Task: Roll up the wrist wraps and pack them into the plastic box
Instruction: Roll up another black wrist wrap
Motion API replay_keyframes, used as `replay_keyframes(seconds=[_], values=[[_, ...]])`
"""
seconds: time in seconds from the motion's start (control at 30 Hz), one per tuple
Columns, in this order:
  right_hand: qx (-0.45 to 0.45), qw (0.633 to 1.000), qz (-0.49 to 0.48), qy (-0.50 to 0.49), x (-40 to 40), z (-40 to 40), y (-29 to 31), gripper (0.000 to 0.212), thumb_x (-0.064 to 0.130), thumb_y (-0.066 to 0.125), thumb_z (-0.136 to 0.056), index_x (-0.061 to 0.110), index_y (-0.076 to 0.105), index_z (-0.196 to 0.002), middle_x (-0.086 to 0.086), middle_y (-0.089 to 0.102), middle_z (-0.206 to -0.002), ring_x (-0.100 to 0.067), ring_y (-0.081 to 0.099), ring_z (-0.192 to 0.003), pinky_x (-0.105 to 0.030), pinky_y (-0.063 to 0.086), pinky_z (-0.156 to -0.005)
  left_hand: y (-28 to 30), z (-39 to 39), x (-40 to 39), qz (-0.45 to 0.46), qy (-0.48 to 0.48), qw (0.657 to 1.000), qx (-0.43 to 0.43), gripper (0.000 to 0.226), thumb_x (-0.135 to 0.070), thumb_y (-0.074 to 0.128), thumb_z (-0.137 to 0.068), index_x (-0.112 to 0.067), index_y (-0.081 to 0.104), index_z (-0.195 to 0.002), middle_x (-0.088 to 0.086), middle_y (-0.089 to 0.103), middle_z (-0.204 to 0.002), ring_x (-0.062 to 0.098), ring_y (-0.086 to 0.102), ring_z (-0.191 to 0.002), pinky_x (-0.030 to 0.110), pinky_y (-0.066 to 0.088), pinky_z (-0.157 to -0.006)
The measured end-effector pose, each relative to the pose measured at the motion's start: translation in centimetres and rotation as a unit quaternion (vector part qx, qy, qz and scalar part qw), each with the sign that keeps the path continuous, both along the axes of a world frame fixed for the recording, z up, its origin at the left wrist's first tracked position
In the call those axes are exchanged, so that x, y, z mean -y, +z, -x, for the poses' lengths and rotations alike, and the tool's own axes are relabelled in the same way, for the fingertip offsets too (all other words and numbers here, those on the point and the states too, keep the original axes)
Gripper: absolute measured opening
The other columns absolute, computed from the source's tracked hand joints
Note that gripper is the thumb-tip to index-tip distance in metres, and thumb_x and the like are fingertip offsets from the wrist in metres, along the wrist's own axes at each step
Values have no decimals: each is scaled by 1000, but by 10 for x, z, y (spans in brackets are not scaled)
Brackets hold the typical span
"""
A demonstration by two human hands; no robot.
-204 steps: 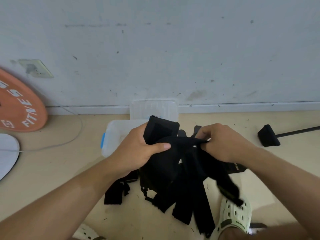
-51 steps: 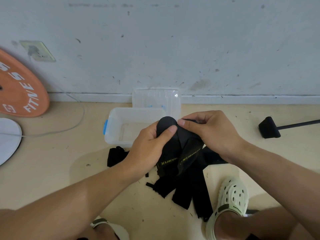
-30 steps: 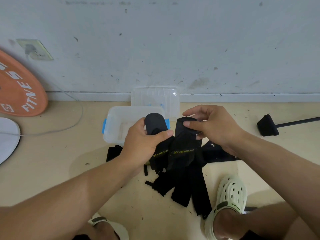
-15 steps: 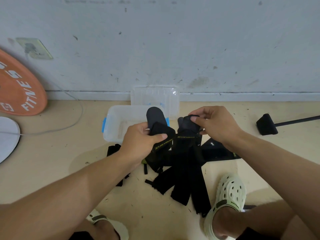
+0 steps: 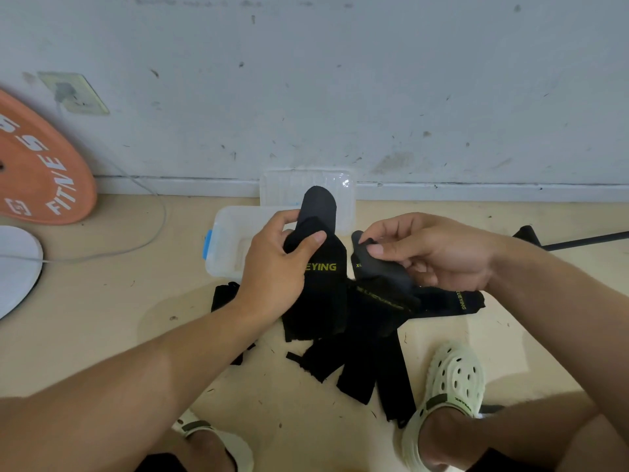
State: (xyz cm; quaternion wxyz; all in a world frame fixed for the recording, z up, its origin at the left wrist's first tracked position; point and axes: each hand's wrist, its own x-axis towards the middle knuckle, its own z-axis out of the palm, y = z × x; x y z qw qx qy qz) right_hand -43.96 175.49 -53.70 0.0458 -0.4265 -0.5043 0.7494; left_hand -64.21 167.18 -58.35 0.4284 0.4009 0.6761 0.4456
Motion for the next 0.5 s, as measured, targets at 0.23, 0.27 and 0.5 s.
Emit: replay_keyframes(seconds=[0.23, 0.27, 0.5], values=[[-78, 991, -58, -95, 5, 11, 4, 11, 9, 67, -88, 11, 72, -98, 7, 56, -49, -5, 45, -39, -15, 37, -38, 3, -7, 5, 16, -71, 994, 80, 31, -23, 62, -103, -29, 60, -134, -4, 81, -101, 14, 77, -96, 39, 58, -97], [-54, 983, -115, -131, 5, 13, 1, 11, 7, 67, -91, 12, 72, -99, 8, 59, -52, -6, 48, -44, -16, 40, -41, 4, -9, 5, 20, -78, 992, 97, 31, -21, 60, -104, -29, 60, -134, -3, 81, -103, 16, 77, -99, 42, 56, -100], [-12, 947, -209, -243, 10, 17, -10, 10, 9, 70, -96, 12, 77, -102, 0, 73, -74, -13, 61, -57, -22, 52, -50, 6, -8, 2, 32, -96, 977, 189, 34, -28, 65, -101, -28, 64, -135, 1, 78, -117, 21, 73, -112, 48, 52, -107]])
